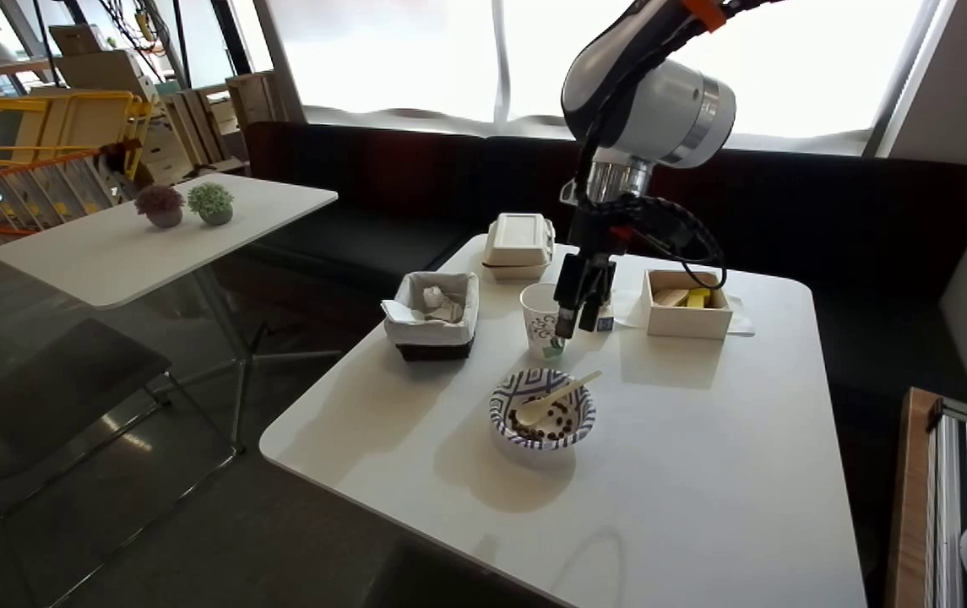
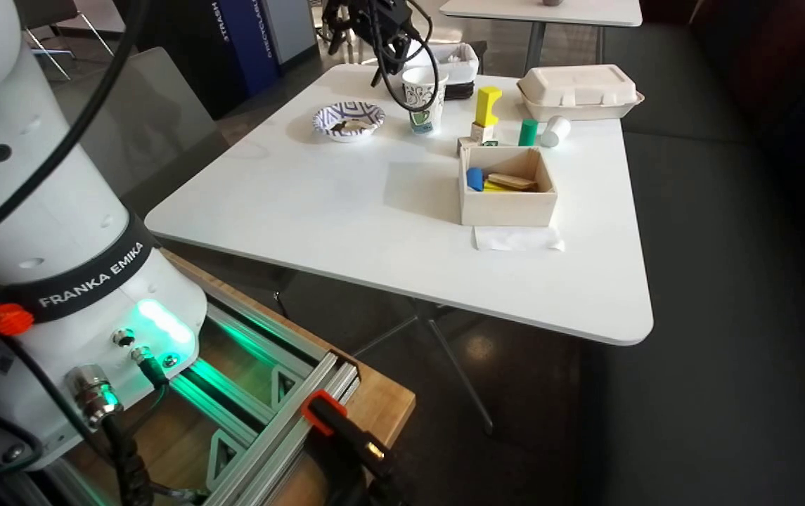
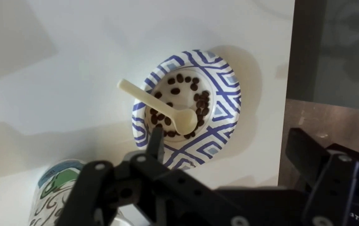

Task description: Pick up the spoon and scoop some of the contents from the bowl and pour them in the cup

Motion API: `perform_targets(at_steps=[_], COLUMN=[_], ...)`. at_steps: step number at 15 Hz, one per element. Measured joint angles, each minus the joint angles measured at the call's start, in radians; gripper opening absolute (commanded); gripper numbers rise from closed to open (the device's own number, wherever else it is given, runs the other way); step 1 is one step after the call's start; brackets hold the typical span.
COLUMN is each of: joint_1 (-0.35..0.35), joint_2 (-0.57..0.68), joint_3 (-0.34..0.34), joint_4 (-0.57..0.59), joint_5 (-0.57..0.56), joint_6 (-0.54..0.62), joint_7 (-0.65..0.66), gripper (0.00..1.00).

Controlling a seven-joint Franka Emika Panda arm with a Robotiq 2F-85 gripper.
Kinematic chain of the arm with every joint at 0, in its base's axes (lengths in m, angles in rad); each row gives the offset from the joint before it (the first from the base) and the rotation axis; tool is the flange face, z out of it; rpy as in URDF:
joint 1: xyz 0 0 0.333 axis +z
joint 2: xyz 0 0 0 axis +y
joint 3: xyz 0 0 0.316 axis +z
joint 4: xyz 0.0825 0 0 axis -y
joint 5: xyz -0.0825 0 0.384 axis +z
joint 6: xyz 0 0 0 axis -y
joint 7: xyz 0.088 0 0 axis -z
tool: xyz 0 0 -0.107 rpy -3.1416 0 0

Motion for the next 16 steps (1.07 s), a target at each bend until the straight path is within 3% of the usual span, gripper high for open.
perform_targets(at_steps=[10,16], joint_1=[-0.044,-0.082], joint_2=[0.050,0.127], joint_3=[0.029,0.061], joint_4=[0.024,0.046], joint_5=[0.005,0.075], joint_6=[0.004,0.059], joint_7=[-0.024,-0.105], gripper=[1.00,1.00])
